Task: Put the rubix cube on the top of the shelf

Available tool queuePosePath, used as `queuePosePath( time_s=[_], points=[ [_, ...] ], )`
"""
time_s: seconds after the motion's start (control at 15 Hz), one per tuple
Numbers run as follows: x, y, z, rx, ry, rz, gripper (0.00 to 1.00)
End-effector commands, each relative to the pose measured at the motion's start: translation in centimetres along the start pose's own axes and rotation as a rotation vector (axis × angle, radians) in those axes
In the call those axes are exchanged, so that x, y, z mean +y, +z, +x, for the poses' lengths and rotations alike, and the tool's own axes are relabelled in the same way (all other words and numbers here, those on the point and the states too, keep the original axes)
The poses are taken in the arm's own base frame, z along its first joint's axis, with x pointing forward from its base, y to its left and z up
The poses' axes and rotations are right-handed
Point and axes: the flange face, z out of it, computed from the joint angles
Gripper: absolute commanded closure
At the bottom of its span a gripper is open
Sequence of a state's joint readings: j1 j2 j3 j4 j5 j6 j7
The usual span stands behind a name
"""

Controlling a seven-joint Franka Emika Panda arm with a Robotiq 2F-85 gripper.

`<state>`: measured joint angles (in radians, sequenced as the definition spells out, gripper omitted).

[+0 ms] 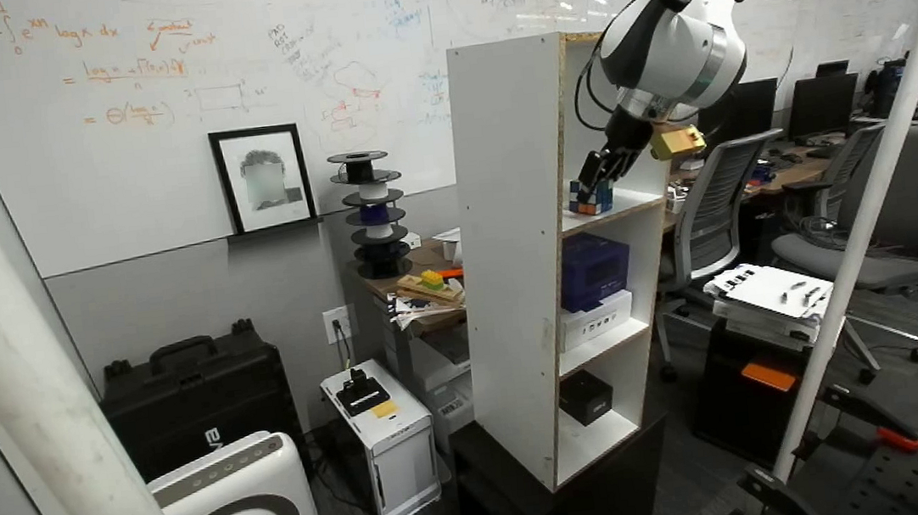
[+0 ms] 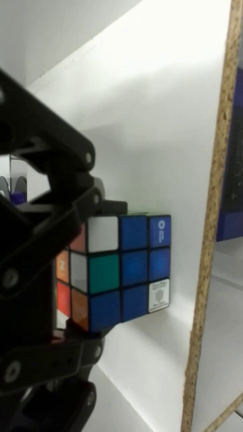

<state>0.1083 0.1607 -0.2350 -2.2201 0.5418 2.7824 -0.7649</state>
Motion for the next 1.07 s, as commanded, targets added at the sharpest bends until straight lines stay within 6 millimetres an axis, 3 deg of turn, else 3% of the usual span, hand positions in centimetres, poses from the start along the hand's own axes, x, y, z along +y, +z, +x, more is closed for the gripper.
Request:
queuePosePath(
  time_s=[0.0,0.53,0.73,1.0],
  points=[
    [-1.9,-3.3,-1.9,-0.066,0.032,-0.005,0.62],
    [-6.9,-12.8,-7.6,-0.111,0.096,-0.064,0.62],
    [-9.4,-18.2,-7.3,-0.080,0.143,-0.057,0.62],
    [-12.5,-26.4,-4.7,0.004,0.224,-0.053,0.62]
  ],
)
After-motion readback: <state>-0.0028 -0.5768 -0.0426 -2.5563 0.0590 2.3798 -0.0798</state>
